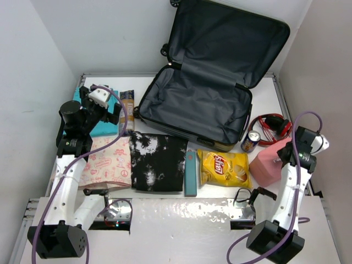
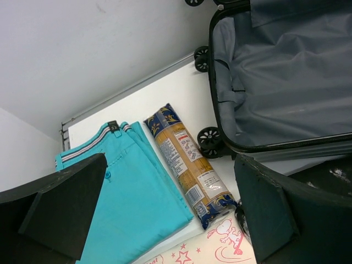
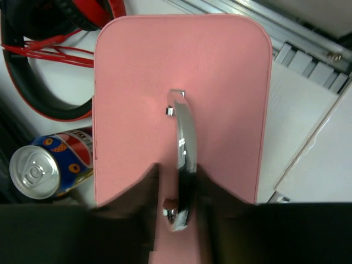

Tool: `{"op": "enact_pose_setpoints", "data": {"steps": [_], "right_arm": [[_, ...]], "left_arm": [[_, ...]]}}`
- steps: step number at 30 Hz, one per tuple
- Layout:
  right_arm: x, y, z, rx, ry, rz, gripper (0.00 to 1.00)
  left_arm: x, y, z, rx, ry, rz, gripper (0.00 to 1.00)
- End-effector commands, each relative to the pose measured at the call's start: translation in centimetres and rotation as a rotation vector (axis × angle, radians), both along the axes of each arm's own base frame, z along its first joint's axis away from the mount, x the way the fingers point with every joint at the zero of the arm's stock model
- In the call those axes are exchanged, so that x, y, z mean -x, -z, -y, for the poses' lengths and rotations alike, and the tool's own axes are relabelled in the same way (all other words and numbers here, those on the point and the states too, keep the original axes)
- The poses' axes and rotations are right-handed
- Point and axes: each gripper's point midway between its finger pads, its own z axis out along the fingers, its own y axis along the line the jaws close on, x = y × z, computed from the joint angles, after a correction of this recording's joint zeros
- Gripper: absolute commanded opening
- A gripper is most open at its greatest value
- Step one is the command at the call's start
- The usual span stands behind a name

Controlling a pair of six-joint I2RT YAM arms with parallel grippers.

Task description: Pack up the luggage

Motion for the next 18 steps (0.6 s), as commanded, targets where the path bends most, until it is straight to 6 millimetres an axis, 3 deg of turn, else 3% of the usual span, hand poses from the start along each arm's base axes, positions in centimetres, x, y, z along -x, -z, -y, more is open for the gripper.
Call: {"op": "enact_pose_setpoints", "data": {"steps": [1,2,3,5,7,8,10,11,12,15,18], "right_arm": [[-1.0,-1.4,1.5,0.082,0.013,0.05,0.2],[-0.7,-1.7,1.7,0.103,0.014,0.04,0.04],[-0.8,-2.3,1.9,0.118,0.013,0.047,0.0],[-0.6,-3.2,2.0,0.144,-0.003,0.053,0.0],[-0.6,-5.6,2.4,0.193,-0.006,0.084,0.0],[-0.8,-8.2,2.7,0.237,-0.002,0.132,0.0],[-0.5,-10.9,3.2,0.298,0.001,0.154,0.0],[-0.5,-13.7,3.4,0.341,-0.003,0.195,0.0],[-0.7,-14.9,3.3,0.362,-0.033,0.205,0.0],[-2.3,-19.2,2.2,0.396,-0.138,0.31,0.0],[-5.0,-22.6,-0.6,0.367,-0.324,0.451,0.0]], "left_arm": [[0.0,-2.4,0.2,-0.001,0.002,0.062,1.0],[0.0,-2.4,0.2,0.002,0.0,0.061,1.0],[0.0,-2.4,0.2,0.005,-0.001,0.06,1.0],[0.0,-2.3,0.2,0.008,-0.001,0.057,1.0],[0.0,-2.3,0.2,0.008,-0.003,0.057,1.0],[0.0,-2.2,0.2,0.008,-0.004,0.056,1.0],[-0.1,-2.2,0.1,0.007,-0.007,0.059,1.0],[-0.1,-2.1,0.1,0.01,-0.007,0.056,1.0],[-0.1,-2.1,0.1,0.016,-0.01,0.056,1.0],[-0.3,-2.0,0.1,0.031,-0.015,0.052,1.0],[-0.3,-2.1,0.2,0.054,-0.019,0.046,1.0]]}}
